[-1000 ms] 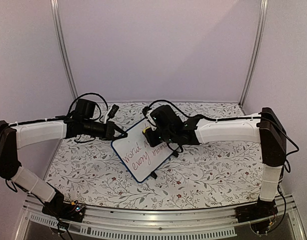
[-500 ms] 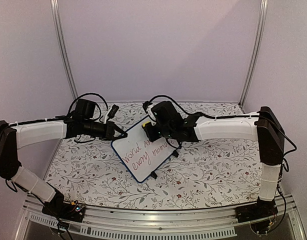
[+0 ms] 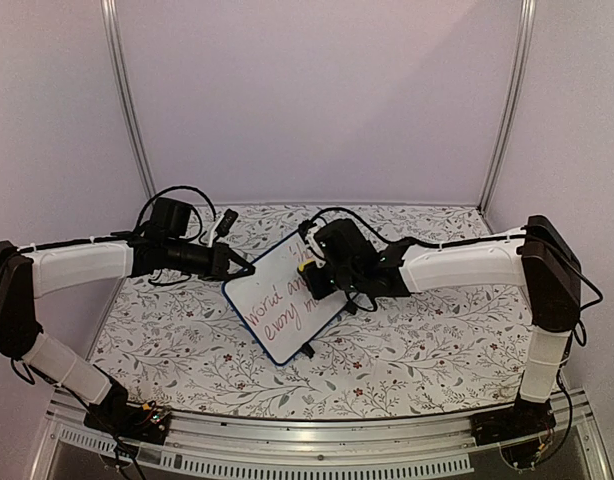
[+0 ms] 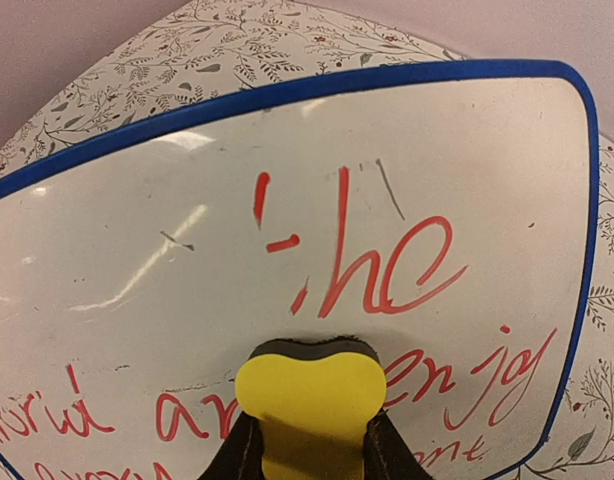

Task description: Erase the whiteboard

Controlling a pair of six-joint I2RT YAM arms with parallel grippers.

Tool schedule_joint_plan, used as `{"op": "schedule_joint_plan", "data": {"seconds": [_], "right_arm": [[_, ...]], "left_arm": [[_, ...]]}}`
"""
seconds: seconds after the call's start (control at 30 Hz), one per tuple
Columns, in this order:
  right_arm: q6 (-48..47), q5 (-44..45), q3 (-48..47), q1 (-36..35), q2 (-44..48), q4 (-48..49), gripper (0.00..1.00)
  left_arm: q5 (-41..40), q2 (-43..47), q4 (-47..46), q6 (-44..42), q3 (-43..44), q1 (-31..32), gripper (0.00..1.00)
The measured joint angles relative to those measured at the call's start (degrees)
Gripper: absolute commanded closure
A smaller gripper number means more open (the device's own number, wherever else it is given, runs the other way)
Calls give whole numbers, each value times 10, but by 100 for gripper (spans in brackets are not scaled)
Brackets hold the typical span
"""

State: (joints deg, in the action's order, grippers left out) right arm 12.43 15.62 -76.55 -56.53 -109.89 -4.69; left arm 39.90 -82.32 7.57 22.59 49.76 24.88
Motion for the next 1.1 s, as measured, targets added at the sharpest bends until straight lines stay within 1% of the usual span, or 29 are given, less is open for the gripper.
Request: {"op": "schedule_joint_plan", "data": {"seconds": [0.13,0.43,0.6,0.7,0.93,1.1], "right_arm": [[0,1,-17,0,-2,-17,82],[-13,1,-118,13,-38,-37,82],[-15,-2,-126,16,-43,-39,82],[-14,-5,-118,16,-43,-32,83],[2,-14,-25,16,-10,1,83],[11,-17,9,16,3,4,83]], "left_arm": [[1,0,0,0,0,0,100],[3,0,-1,0,0,0,100],[2,0,0,0,0,0,100],[0,0,0,0,0,0,100],[-1,0,0,1,0,0,100],[-1,0,0,1,0,0,100]]}}
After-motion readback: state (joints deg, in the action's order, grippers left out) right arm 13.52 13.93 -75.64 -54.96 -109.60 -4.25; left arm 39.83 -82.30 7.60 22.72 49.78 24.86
